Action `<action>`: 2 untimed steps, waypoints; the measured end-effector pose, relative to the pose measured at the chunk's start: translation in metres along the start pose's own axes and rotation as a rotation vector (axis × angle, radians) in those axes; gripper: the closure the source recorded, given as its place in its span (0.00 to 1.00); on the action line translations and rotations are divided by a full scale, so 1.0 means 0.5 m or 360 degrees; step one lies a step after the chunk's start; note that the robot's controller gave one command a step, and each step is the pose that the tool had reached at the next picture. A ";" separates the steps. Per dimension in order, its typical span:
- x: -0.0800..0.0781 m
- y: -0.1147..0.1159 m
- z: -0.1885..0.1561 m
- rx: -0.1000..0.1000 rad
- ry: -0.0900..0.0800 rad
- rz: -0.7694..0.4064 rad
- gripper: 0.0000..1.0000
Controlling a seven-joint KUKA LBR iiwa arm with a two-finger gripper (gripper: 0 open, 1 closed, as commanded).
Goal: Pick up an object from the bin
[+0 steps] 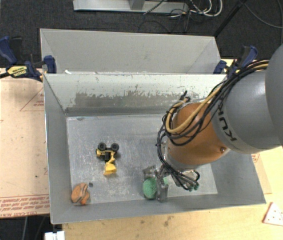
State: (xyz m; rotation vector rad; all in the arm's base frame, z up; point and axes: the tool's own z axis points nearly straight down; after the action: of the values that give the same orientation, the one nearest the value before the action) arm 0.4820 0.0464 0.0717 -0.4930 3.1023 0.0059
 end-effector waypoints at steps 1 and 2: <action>0.002 0.001 -0.007 -0.0001 0.0005 0.0000 1.00; 0.005 0.001 -0.047 0.0000 0.0011 0.0000 1.00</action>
Offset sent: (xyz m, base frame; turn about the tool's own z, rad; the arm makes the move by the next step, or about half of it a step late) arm 0.0000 0.0000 0.0512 0.0000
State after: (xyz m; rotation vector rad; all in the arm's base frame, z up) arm 0.4796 0.0461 0.0952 -0.4936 3.1088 0.0039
